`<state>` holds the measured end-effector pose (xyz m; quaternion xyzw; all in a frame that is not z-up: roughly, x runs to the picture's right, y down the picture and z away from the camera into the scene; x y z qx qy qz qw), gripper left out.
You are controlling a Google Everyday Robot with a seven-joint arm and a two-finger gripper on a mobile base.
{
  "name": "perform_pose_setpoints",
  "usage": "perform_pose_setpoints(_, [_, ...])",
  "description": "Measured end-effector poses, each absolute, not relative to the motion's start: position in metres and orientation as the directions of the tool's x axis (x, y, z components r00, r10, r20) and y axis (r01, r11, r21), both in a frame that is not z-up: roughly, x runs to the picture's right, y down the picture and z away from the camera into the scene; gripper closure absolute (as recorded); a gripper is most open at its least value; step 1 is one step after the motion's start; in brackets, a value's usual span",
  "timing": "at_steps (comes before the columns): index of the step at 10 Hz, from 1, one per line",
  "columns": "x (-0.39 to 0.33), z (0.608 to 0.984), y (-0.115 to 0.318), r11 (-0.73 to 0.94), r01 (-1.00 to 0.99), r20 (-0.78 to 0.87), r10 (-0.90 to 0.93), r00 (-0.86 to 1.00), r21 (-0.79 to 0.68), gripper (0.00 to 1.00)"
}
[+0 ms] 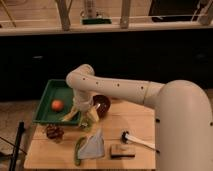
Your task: Place fork in plastic cup
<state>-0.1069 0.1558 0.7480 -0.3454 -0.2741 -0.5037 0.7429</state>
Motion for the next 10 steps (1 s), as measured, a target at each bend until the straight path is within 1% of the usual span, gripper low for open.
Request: perform_pose_setpoints(10, [-0.1107,0.7554,0.1556,0.243,0.942,0.773,-0.541,0.331,-0.234,0.20])
